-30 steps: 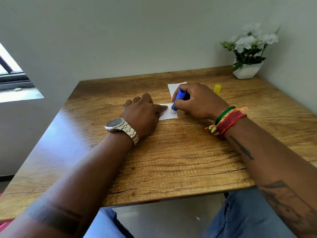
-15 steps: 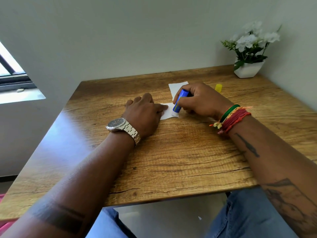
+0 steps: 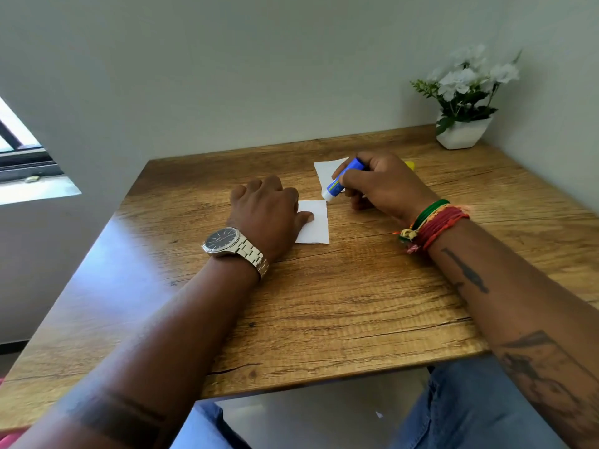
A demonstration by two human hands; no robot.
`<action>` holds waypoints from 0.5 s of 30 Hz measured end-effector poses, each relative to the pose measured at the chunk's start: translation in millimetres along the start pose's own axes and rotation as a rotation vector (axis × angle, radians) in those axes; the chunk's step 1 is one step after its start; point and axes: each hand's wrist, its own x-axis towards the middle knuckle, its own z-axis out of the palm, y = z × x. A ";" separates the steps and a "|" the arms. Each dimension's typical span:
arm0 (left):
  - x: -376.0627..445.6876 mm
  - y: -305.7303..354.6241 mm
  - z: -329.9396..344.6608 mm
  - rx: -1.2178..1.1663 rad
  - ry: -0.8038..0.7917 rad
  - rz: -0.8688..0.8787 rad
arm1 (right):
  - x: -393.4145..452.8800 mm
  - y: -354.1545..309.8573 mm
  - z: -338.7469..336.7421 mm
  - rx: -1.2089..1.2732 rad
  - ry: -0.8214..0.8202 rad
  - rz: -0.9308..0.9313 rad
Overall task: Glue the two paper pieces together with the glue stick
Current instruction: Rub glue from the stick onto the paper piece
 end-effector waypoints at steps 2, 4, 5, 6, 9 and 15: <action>-0.8 1.8 0.9 -0.001 0.021 -0.005 | -1.9 -0.5 1.7 -0.103 -0.010 -0.060; -1.7 2.9 1.9 -0.022 0.039 0.017 | -2.6 -1.3 3.0 -0.163 -0.008 -0.105; -1.9 3.4 2.4 -0.041 0.041 0.029 | -2.6 -1.4 3.7 -0.166 -0.007 -0.123; -2.2 3.6 2.8 -0.059 0.038 0.037 | -2.5 -1.7 4.5 -0.159 -0.008 -0.139; -2.3 3.1 3.7 -0.086 0.018 0.043 | -1.9 -2.3 9.0 -0.167 -0.001 -0.167; -4.4 2.1 4.2 -0.062 0.029 0.058 | 1.0 -1.5 16.7 -0.307 0.001 -0.204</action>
